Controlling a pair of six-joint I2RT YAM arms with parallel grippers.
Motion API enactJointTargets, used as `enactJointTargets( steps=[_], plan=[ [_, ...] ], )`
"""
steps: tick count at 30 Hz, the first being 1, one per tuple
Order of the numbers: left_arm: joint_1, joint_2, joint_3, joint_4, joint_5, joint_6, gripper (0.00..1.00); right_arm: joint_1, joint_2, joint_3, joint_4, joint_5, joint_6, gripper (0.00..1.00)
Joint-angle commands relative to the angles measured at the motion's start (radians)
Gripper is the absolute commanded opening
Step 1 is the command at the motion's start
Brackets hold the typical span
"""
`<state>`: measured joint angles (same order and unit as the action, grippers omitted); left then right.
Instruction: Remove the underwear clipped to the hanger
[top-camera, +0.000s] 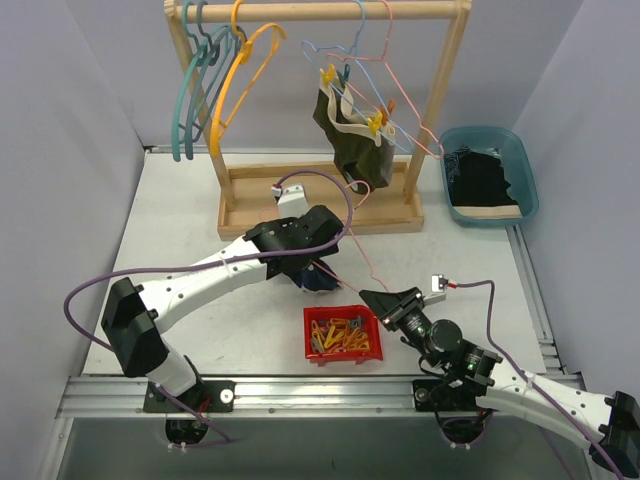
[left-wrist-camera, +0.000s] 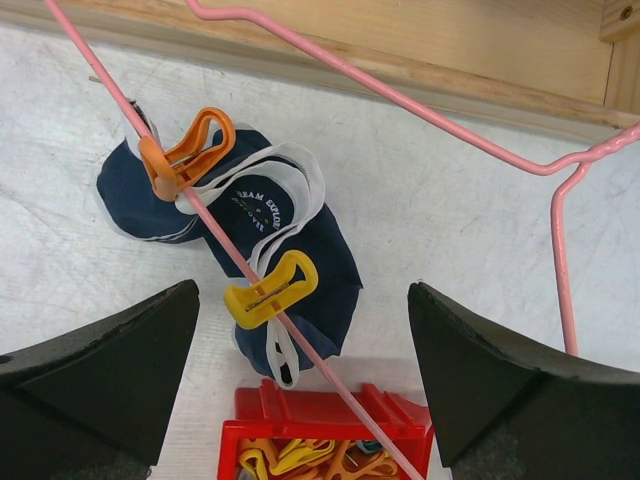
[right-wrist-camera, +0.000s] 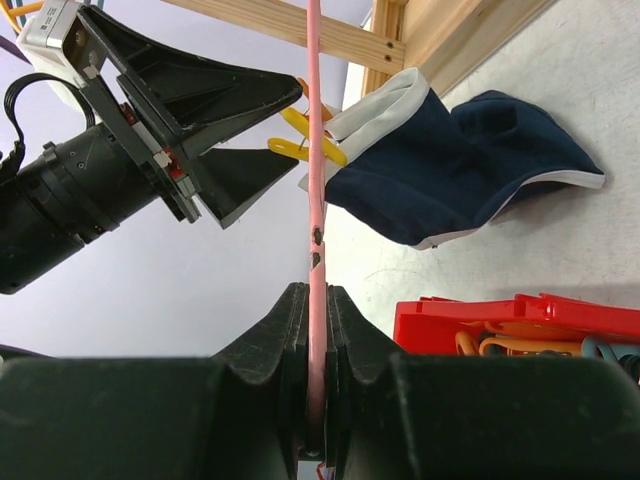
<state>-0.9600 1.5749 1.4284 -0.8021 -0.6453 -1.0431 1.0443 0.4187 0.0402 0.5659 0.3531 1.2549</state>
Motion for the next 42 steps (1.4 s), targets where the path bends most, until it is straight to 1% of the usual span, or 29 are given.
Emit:
enactJointTargets(
  steps=[1,3,5,6,8,9,16,17,19,20,22,23,26,30,33,36,38,42],
  plan=[
    [0.006,-0.001,0.032,0.037,0.016,0.015,0.96,0.010,-0.003,-0.020,0.089,0.010,-0.014,0.00],
    [0.007,-0.004,0.014,0.052,0.025,0.020,0.99,0.010,-0.009,-0.020,0.086,0.012,-0.012,0.00],
    [0.010,-0.006,0.006,0.073,0.035,0.025,1.00,0.010,-0.014,-0.020,0.085,0.009,-0.015,0.00],
    [0.012,-0.004,0.004,0.075,0.039,0.026,0.93,0.010,-0.014,-0.020,0.084,0.009,-0.015,0.00],
    [0.014,-0.004,0.004,0.078,0.042,0.029,0.90,0.010,-0.015,-0.019,0.083,0.009,-0.017,0.00],
    [0.014,-0.007,0.003,0.081,0.041,0.032,0.85,0.010,-0.017,-0.019,0.081,0.007,-0.017,0.00],
    [0.015,-0.033,-0.022,0.104,0.045,0.046,0.67,0.010,-0.034,-0.028,0.078,0.010,-0.011,0.00],
    [0.015,-0.038,-0.029,0.106,0.049,0.046,0.61,0.010,-0.035,-0.026,0.077,0.012,-0.011,0.00],
    [0.015,-0.047,-0.036,0.112,0.050,0.052,0.55,0.010,-0.044,-0.028,0.069,0.017,-0.012,0.00],
    [0.015,-0.050,-0.043,0.112,0.053,0.052,0.50,0.010,-0.046,-0.026,0.066,0.018,-0.012,0.00],
    [0.015,-0.059,-0.049,0.112,0.055,0.054,0.45,0.010,-0.055,-0.025,0.054,0.023,-0.014,0.00],
    [0.015,-0.064,-0.051,0.113,0.056,0.054,0.38,0.010,-0.058,-0.025,0.051,0.023,-0.014,0.00],
    [0.015,-0.081,-0.065,0.116,0.058,0.052,0.29,0.010,-0.070,-0.023,0.039,0.029,-0.014,0.00],
    [0.015,-0.102,-0.072,0.116,0.058,0.055,0.20,0.008,-0.089,-0.014,0.003,0.044,-0.020,0.00],
    [0.014,-0.113,-0.079,0.113,0.062,0.058,0.17,0.010,-0.104,-0.005,-0.026,0.060,-0.029,0.00],
    [0.015,-0.128,-0.095,0.116,0.070,0.054,0.10,0.010,-0.113,0.006,-0.055,0.081,-0.038,0.00],
    [0.015,-0.147,-0.123,0.138,0.072,0.052,0.07,0.008,-0.112,0.020,-0.076,0.095,-0.041,0.00],
    [0.015,-0.213,-0.183,0.234,0.078,0.080,0.03,0.010,-0.089,0.049,-0.113,0.133,-0.052,0.00]
  ],
)
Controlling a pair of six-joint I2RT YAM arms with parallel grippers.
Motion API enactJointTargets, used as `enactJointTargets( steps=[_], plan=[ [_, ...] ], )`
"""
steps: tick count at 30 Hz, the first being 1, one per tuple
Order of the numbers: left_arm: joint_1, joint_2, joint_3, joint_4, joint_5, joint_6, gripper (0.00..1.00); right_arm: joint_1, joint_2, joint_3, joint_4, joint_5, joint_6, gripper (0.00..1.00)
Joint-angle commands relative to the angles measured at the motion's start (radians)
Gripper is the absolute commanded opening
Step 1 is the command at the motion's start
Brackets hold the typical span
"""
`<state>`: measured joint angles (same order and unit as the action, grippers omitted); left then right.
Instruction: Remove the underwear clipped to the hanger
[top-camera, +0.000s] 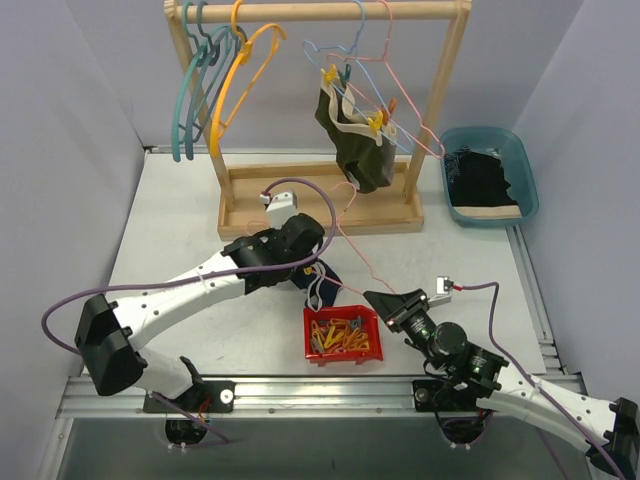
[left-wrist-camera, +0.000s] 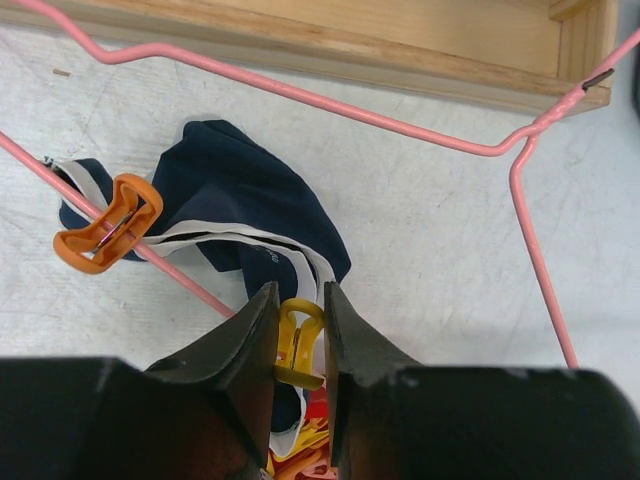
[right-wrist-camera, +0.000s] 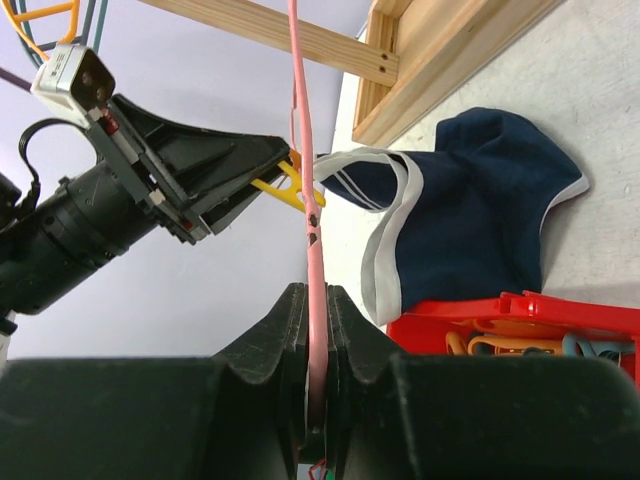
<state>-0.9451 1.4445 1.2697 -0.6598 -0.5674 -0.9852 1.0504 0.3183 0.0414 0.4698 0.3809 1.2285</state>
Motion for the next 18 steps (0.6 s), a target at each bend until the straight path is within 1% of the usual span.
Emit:
enactJointTargets(
  steps=[1,3,7,12,16,18],
  plan=[
    [0.000,-0.091,-0.035,0.110,-0.003,0.028,0.03,0.003,0.031,0.057,-0.023,0.107,-0.032,0.00],
    [0.000,-0.122,-0.065,0.175,0.001,0.055,0.03,0.003,0.057,0.084,-0.033,0.108,-0.046,0.00],
    [0.000,-0.147,-0.082,0.252,0.008,0.091,0.03,0.000,0.119,0.110,-0.031,0.095,-0.070,0.00],
    [0.003,-0.153,-0.118,0.394,0.050,0.134,0.04,0.002,0.140,0.141,-0.031,0.070,-0.110,0.00],
    [0.005,-0.145,-0.122,0.414,0.090,0.140,0.04,0.002,0.143,0.166,-0.040,0.053,-0.159,0.00],
    [0.005,-0.160,-0.145,0.469,0.095,0.149,0.03,0.002,0.153,0.178,-0.045,0.040,-0.187,0.00]
  ],
)
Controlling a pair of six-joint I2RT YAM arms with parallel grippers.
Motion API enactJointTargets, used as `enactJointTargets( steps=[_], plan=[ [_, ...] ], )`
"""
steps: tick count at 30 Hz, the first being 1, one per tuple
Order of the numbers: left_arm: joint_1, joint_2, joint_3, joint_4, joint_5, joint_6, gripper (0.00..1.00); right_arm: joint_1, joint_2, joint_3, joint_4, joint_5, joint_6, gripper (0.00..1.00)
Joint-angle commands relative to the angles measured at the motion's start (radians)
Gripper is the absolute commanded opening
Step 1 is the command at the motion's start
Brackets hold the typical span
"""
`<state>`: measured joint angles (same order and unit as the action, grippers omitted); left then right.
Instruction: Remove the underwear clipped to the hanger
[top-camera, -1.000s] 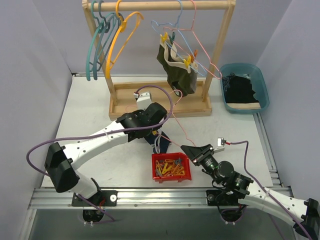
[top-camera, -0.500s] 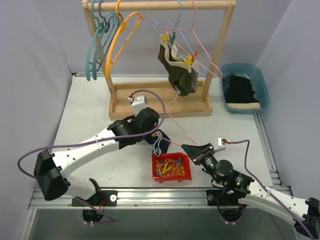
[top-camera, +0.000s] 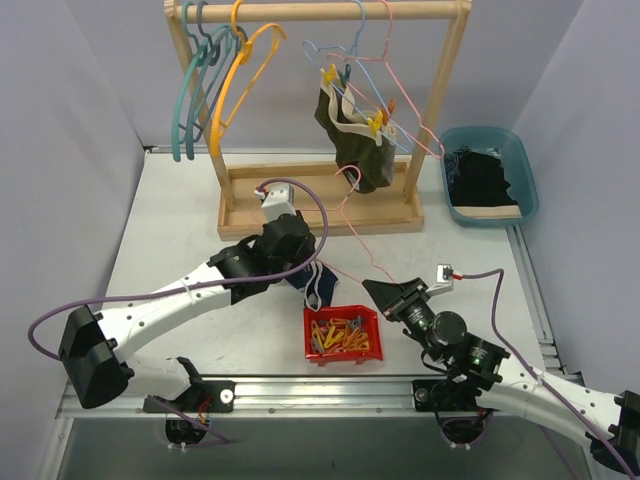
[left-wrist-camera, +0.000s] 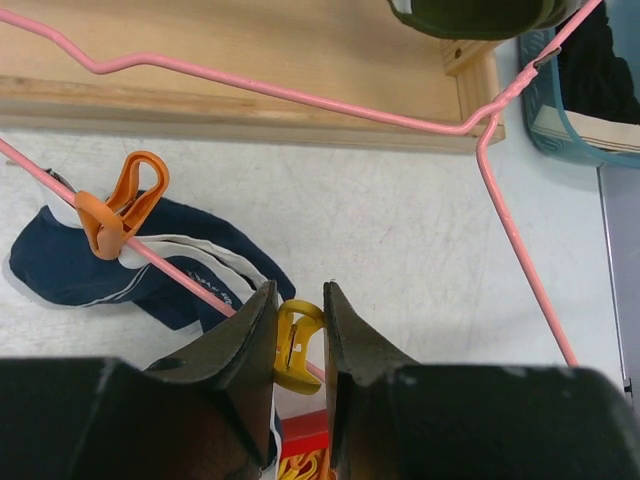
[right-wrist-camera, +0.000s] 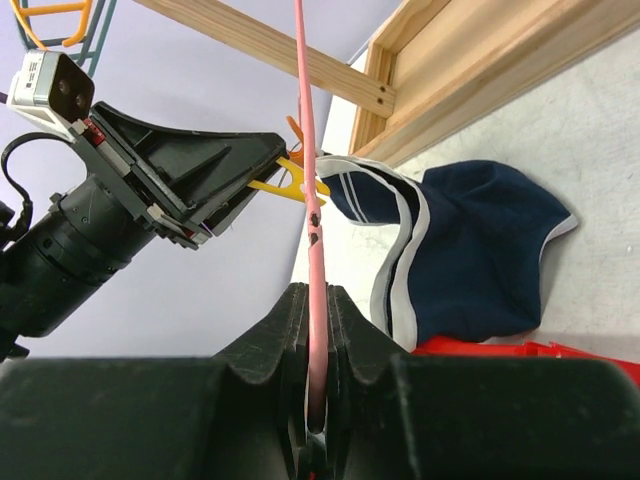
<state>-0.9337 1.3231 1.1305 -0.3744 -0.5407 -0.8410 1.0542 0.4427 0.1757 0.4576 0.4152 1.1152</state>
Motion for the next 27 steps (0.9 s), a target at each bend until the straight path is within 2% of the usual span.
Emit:
enactJointTargets(
  steps=[1,6,12,20,21,27],
  plan=[
    [-0.007,-0.048,-0.020,0.210,0.071,0.008,0.03,-0.002,0.043,0.057,-0.034,-0.004,-0.083,0.00],
    [-0.004,-0.078,-0.093,0.364,0.102,0.036,0.03,-0.002,0.099,0.093,-0.036,-0.044,-0.126,0.00],
    [0.038,-0.130,-0.202,0.646,0.274,0.075,0.03,-0.003,0.139,0.108,-0.053,-0.085,-0.132,0.00],
    [0.127,-0.183,-0.253,0.719,0.522,0.028,0.03,-0.003,0.110,0.110,-0.105,-0.056,-0.129,0.00],
    [0.137,-0.180,-0.255,0.733,0.616,0.020,0.03,-0.003,0.108,0.113,-0.109,-0.053,-0.129,0.00],
    [0.185,-0.170,-0.216,0.687,0.874,-0.003,0.03,-0.005,0.091,0.127,-0.146,-0.036,-0.137,0.00]
  ],
)
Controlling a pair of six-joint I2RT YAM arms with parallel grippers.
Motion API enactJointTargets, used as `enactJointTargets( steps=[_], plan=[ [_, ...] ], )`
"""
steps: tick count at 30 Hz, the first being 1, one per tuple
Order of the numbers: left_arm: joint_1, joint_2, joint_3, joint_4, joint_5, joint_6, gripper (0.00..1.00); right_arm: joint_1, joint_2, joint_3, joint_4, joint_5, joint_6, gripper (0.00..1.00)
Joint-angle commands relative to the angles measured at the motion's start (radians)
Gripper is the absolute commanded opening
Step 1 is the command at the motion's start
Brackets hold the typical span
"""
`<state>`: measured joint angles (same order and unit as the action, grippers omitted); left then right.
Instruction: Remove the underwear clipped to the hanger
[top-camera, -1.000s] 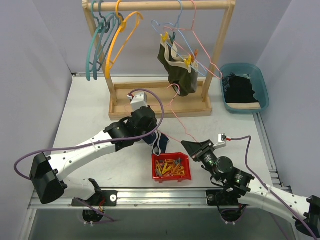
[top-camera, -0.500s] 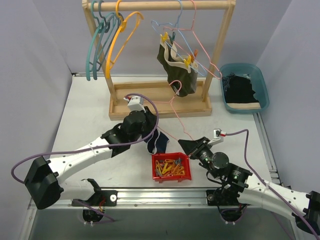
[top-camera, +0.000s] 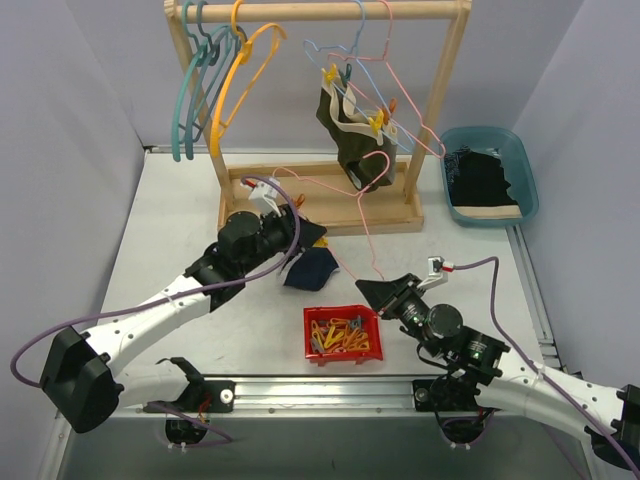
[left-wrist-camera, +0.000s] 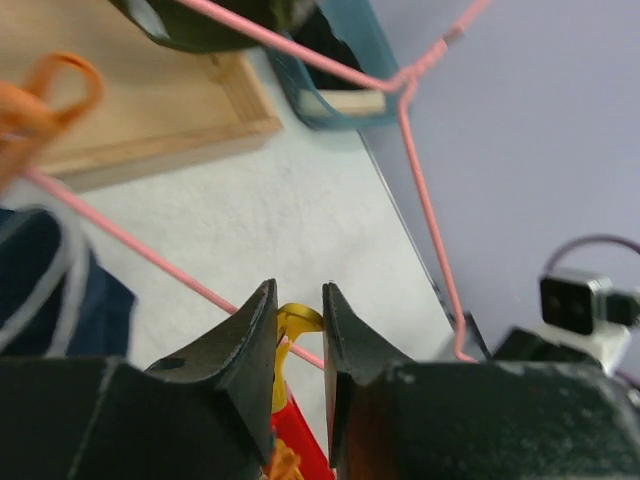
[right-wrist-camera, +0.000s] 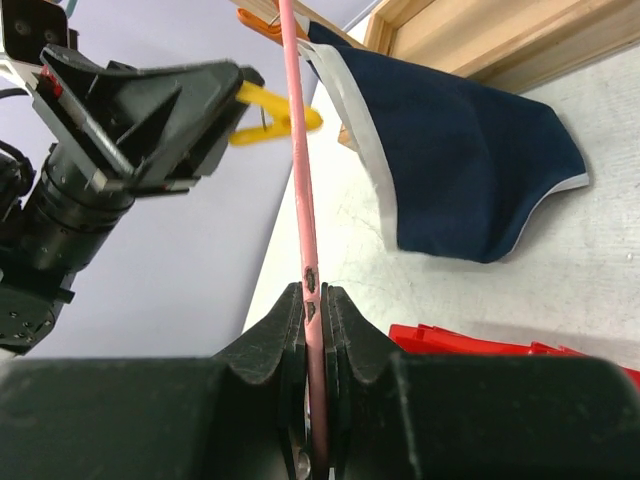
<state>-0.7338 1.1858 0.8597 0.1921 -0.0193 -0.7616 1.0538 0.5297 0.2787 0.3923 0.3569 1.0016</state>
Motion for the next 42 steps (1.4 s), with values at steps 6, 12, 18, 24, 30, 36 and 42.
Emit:
enactJointTargets(
  steps=[6,12,18,24,30,36,42],
  plan=[
    [0.046,-0.063,0.062,0.064,0.544,-0.085,0.03,-0.005,-0.022,0.031,-0.113,0.040,-0.031,0.00],
    [0.054,-0.087,0.070,-0.031,0.527,-0.025,0.03,-0.005,-0.023,0.039,-0.142,0.057,-0.035,0.00],
    [0.056,-0.069,0.096,-0.100,0.477,0.007,0.51,-0.005,-0.013,0.050,-0.168,0.074,-0.037,0.00],
    [0.051,-0.084,0.096,-0.161,0.403,0.011,0.79,-0.006,0.018,0.062,-0.196,0.117,-0.075,0.00],
    [0.053,-0.104,0.076,-0.266,0.335,0.018,0.87,-0.006,0.024,0.060,-0.202,0.143,-0.122,0.00],
    [0.042,-0.094,-0.028,-0.139,0.369,-0.010,0.88,-0.006,-0.010,0.082,-0.196,0.152,-0.153,0.00],
    [0.040,-0.121,-0.067,-0.154,0.273,0.027,0.88,-0.006,-0.075,0.079,-0.193,0.148,-0.178,0.00]
  ],
)
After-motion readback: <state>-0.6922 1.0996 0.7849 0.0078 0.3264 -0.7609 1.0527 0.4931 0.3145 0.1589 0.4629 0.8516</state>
